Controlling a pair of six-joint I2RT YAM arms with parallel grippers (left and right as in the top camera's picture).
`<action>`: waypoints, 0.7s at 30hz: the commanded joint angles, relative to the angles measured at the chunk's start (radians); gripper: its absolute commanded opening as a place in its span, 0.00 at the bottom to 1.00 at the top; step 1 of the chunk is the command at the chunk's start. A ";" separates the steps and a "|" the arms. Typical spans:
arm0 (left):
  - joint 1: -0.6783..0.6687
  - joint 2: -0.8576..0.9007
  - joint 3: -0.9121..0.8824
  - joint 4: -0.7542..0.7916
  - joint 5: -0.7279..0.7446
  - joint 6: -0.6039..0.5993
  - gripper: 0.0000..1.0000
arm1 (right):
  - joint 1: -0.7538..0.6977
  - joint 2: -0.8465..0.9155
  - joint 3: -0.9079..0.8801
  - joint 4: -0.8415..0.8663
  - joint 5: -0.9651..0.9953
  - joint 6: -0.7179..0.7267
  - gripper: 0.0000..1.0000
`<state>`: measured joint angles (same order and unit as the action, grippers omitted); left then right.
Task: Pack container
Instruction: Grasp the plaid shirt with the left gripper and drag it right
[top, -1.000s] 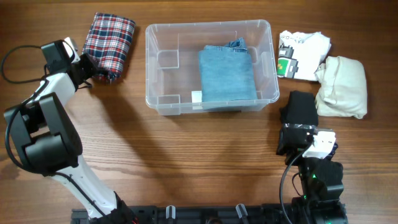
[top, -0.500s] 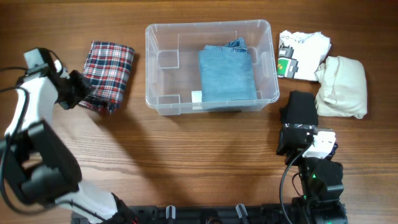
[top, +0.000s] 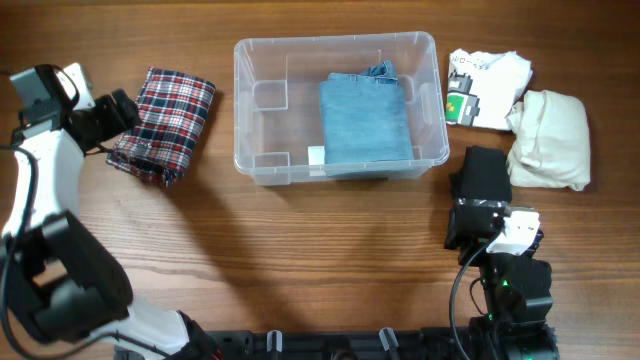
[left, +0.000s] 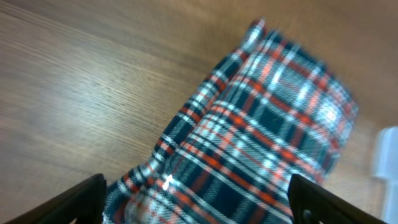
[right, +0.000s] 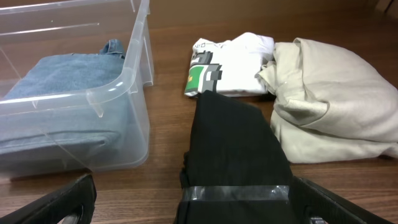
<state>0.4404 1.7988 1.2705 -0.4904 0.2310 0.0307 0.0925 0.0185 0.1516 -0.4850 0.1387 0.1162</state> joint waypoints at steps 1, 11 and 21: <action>0.042 0.110 -0.004 0.047 0.037 0.062 0.86 | -0.005 -0.005 -0.002 0.002 -0.005 0.018 1.00; -0.008 0.180 -0.004 -0.145 0.392 -0.094 0.69 | -0.005 -0.005 -0.002 0.002 -0.005 0.018 1.00; 0.091 0.171 -0.002 -0.019 0.303 -0.057 1.00 | -0.005 -0.005 -0.002 0.002 -0.006 0.018 1.00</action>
<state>0.4763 1.9720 1.2694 -0.5659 0.5499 -0.0578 0.0925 0.0185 0.1516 -0.4850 0.1387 0.1162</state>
